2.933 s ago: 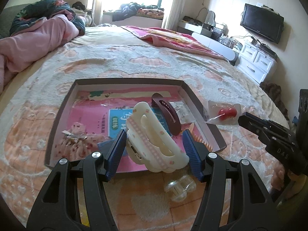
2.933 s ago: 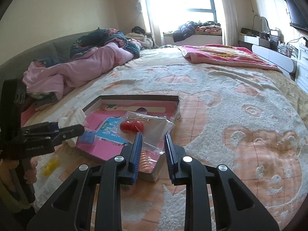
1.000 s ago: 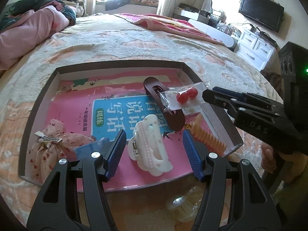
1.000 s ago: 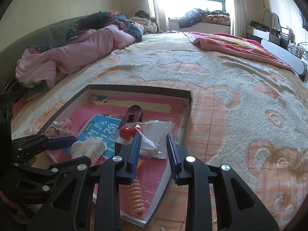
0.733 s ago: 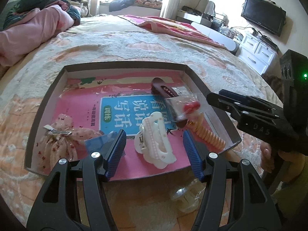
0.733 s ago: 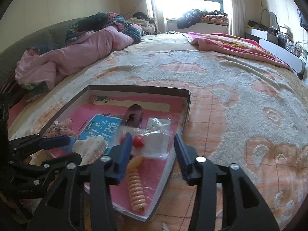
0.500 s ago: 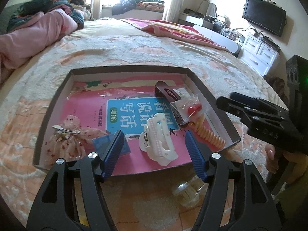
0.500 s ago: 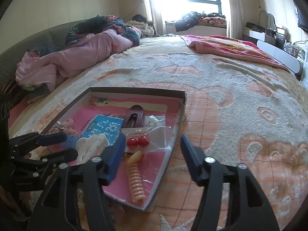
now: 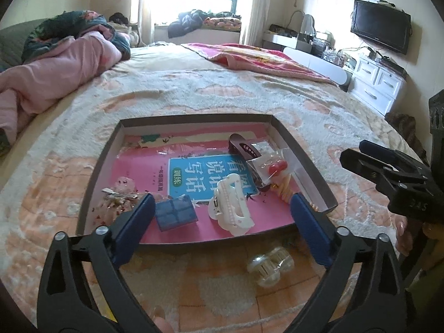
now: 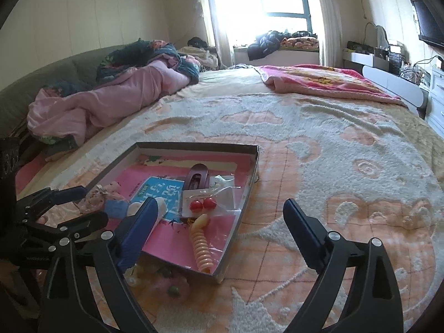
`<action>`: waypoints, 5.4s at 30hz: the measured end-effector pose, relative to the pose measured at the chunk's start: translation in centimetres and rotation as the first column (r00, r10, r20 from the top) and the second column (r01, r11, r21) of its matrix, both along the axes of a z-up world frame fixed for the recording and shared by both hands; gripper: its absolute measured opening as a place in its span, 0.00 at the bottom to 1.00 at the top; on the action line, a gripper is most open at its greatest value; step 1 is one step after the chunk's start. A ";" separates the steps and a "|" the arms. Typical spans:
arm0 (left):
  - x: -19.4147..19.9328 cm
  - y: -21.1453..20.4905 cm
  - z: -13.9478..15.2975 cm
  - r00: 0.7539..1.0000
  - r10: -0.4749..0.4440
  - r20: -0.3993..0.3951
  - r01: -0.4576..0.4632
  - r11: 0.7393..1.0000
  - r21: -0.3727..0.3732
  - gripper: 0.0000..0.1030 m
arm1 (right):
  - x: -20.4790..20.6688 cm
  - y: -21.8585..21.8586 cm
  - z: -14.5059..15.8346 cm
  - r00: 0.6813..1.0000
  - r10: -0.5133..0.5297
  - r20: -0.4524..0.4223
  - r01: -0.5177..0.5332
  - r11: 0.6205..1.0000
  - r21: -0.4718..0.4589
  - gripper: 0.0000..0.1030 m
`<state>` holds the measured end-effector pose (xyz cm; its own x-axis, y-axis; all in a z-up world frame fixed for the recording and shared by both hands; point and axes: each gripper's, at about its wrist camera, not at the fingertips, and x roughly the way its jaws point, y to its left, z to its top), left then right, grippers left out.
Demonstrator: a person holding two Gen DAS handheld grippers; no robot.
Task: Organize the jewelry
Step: 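Move both tools back toward the yellow bangles and pink pom-pom on the bed, then grasp the bag of yellow bangles with the left tool while the right tool grasps the pink pom-pom, then carry the bangle bag into the tray with the left tool while the right tool carries the pom-pom there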
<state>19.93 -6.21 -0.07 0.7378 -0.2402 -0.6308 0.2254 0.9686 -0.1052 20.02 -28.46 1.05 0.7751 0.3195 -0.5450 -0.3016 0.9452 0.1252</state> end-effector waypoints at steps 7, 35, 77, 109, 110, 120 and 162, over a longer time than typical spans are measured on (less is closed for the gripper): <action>-1.7 0.3 0.8 0.999 0.006 0.032 -0.006 1.000 0.002 0.89 | -2.5 0.3 1.2 0.999 0.010 0.037 -0.009 1.000 -0.009 0.88; -6.8 4.5 0.4 0.994 0.099 0.055 -0.100 0.995 0.018 0.89 | -8.3 2.9 0.1 0.997 0.076 0.026 -0.076 0.997 -0.031 0.89; -7.1 10.0 -6.1 0.982 0.155 -0.106 -0.157 0.987 -0.015 0.76 | -3.8 5.1 -7.1 0.987 0.054 -0.151 -0.068 0.993 -0.092 0.68; -7.1 6.3 -3.6 0.997 0.034 -0.068 -0.037 0.999 -0.030 0.33 | -6.7 4.0 -6.0 0.983 0.087 -0.161 -0.096 0.995 -0.043 0.28; -7.1 6.2 -3.5 0.997 0.034 -0.065 -0.035 0.999 -0.030 0.33 | -6.9 3.9 -5.7 0.984 0.089 -0.156 -0.096 0.995 -0.037 0.28; -5.9 4.6 -2.1 0.999 0.011 -0.034 -0.011 1.000 -0.019 0.33 | -7.0 3.7 -3.9 0.991 0.087 -0.103 -0.090 0.996 -0.024 0.28; 2.1 2.5 0.0 1.000 0.013 0.011 -0.012 0.999 -0.041 0.33 | -0.5 2.5 -1.1 0.999 0.025 -0.025 -0.025 1.000 -0.013 0.28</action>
<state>22.03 -3.75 -0.05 0.7481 -0.2564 -0.6120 0.2150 0.9662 -0.1420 19.56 -26.00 -0.02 0.7534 0.3311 -0.5681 -0.3221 0.9391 0.1201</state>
